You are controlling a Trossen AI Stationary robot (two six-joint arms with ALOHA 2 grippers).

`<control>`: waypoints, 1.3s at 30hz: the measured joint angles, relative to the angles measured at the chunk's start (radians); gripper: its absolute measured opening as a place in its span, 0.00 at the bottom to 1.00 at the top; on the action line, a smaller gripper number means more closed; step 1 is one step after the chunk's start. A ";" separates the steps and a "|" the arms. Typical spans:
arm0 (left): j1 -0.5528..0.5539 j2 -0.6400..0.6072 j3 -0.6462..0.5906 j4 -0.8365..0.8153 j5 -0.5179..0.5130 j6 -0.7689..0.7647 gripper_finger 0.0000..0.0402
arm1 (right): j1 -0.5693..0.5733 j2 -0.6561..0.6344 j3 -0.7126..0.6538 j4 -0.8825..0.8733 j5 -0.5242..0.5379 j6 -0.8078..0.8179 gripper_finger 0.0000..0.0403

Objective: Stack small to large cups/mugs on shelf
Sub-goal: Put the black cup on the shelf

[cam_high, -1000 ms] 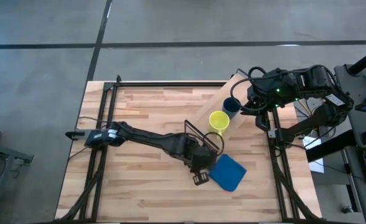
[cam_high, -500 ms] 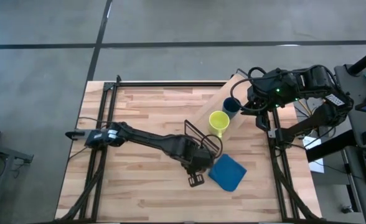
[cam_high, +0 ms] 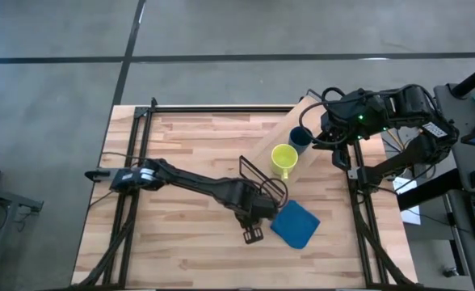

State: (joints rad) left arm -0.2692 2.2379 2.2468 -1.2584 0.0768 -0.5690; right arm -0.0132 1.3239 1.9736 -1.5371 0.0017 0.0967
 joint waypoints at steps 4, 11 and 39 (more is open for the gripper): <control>0.001 -0.002 -0.032 0.029 0.022 0.000 0.00 | 0.000 0.000 0.000 0.000 0.000 0.002 0.16; 0.004 -0.004 -0.039 0.041 0.044 -0.002 0.00 | 0.000 0.000 0.000 0.001 0.000 0.005 0.16; 0.032 -0.014 -0.005 0.176 0.046 -0.080 0.23 | 0.002 0.000 0.000 0.000 -0.004 -0.032 0.16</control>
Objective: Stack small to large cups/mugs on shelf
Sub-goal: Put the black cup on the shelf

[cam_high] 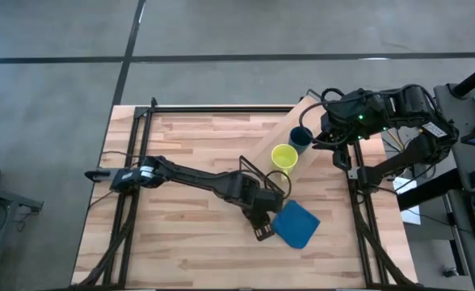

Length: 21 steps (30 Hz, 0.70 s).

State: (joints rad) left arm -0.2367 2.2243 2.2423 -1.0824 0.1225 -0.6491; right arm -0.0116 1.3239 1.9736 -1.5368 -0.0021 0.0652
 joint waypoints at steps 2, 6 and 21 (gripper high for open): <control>0.000 -0.005 0.017 -0.001 -0.015 0.000 0.23 | 0.015 0.000 0.000 0.000 -0.006 -0.041 0.16; 0.000 -0.032 0.046 -0.006 -0.061 -0.001 0.23 | 0.066 0.000 0.000 0.001 -0.064 -0.114 0.16; 0.002 -0.324 0.052 -0.145 -0.385 -0.078 0.23 | 0.319 0.041 -0.221 0.433 -0.086 -0.308 0.16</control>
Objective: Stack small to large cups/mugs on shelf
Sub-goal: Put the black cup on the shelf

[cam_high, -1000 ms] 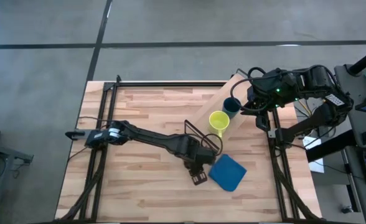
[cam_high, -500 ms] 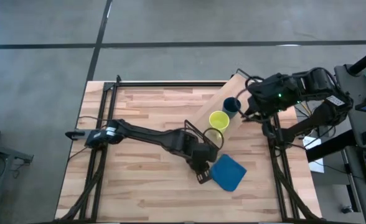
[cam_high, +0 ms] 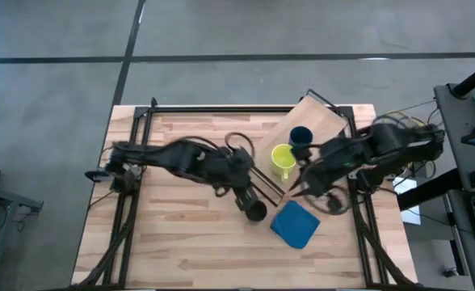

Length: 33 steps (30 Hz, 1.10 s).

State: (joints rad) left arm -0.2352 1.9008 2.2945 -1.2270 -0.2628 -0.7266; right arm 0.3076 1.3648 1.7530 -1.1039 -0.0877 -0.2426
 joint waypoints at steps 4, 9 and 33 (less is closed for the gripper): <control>0.000 -0.072 -0.006 -0.008 -0.083 -0.001 0.23 | -0.001 0.037 -0.046 0.045 0.020 0.024 0.16; -0.002 -0.118 -0.008 -0.027 -0.137 -0.001 0.23 | 0.001 0.107 -0.088 0.048 0.009 0.033 0.16; 0.001 -0.152 -0.006 -0.102 -0.159 0.001 0.23 | 0.006 0.453 -0.123 0.146 -0.047 0.068 0.16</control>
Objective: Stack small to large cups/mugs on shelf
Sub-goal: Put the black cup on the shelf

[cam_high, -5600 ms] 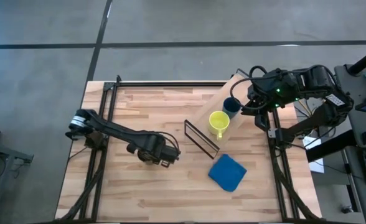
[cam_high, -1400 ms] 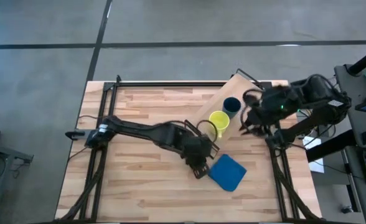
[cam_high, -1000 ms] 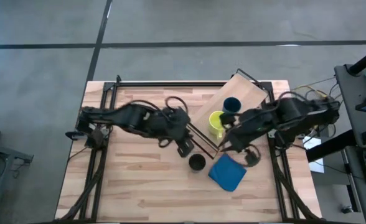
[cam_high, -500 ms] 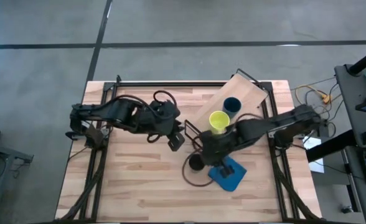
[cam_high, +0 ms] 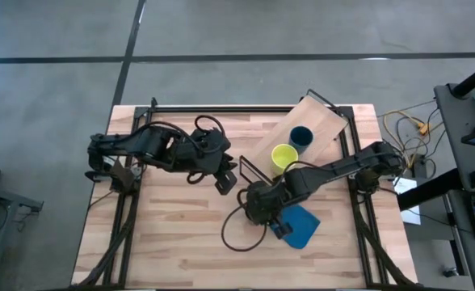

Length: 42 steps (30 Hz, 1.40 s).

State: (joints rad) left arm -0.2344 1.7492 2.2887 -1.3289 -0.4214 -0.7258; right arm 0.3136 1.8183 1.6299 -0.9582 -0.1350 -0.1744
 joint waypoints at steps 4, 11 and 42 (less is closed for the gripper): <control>0.000 -0.006 0.000 0.001 -0.004 0.000 0.23 | 0.000 0.000 0.000 -0.001 0.006 0.004 0.16; 0.000 -0.009 0.000 0.002 -0.004 0.000 0.23 | 0.003 0.000 -0.002 -0.001 0.005 0.017 0.16; 0.001 -0.019 0.002 0.011 -0.056 0.000 0.23 | 0.005 0.000 -0.114 0.089 0.005 0.020 0.16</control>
State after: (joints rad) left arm -0.2337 1.7306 2.2906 -1.3174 -0.4778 -0.7261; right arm 0.3187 1.8179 1.5162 -0.8692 -0.1295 -0.1539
